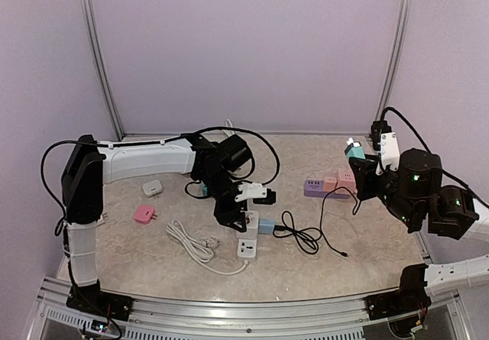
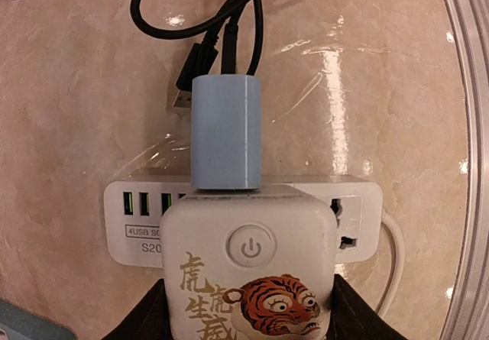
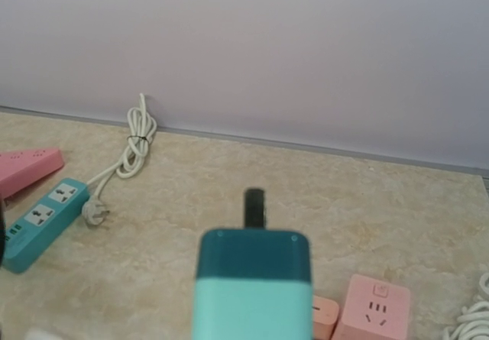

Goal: Insert the plug
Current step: Adjust the socket at the center of the board.

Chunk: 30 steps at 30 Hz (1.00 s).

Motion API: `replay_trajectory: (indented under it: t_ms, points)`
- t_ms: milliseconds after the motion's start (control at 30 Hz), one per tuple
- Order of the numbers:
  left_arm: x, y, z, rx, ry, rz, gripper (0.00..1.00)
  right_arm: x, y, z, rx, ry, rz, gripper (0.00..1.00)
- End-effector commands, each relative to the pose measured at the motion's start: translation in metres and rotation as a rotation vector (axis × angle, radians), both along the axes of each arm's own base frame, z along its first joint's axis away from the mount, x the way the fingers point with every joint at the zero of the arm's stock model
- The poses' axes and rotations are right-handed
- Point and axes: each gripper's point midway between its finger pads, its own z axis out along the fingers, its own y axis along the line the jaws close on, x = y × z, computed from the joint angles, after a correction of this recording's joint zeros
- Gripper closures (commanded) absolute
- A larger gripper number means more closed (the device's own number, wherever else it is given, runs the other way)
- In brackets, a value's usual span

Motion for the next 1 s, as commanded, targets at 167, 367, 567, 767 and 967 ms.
replay_trajectory:
  t_ms: [167, 367, 567, 767, 967]
  points:
    - [0.077, 0.048, -0.006, 0.036, -0.097, 0.489, 0.63, 0.008, 0.014, -0.007, 0.001, 0.004, 0.010, 1.00]
    - [0.079, 0.071, -0.018, 0.144, -0.152, 0.691, 0.58, 0.011, 0.024, -0.011, -0.012, 0.012, 0.026, 1.00]
    - [0.054, 0.064, -0.019, 0.128, -0.031, 0.773, 0.41, 0.013, 0.034, -0.015, -0.027, 0.031, 0.052, 1.00]
    - [0.032, 0.057, -0.013, 0.089, 0.088, 0.762, 0.03, 0.013, 0.039, -0.018, -0.018, 0.047, 0.066, 1.00]
    - [0.043, 0.070, 0.019, 0.071, -0.038, 0.553, 0.01, 0.012, 0.041, -0.018, -0.013, 0.053, 0.081, 1.00]
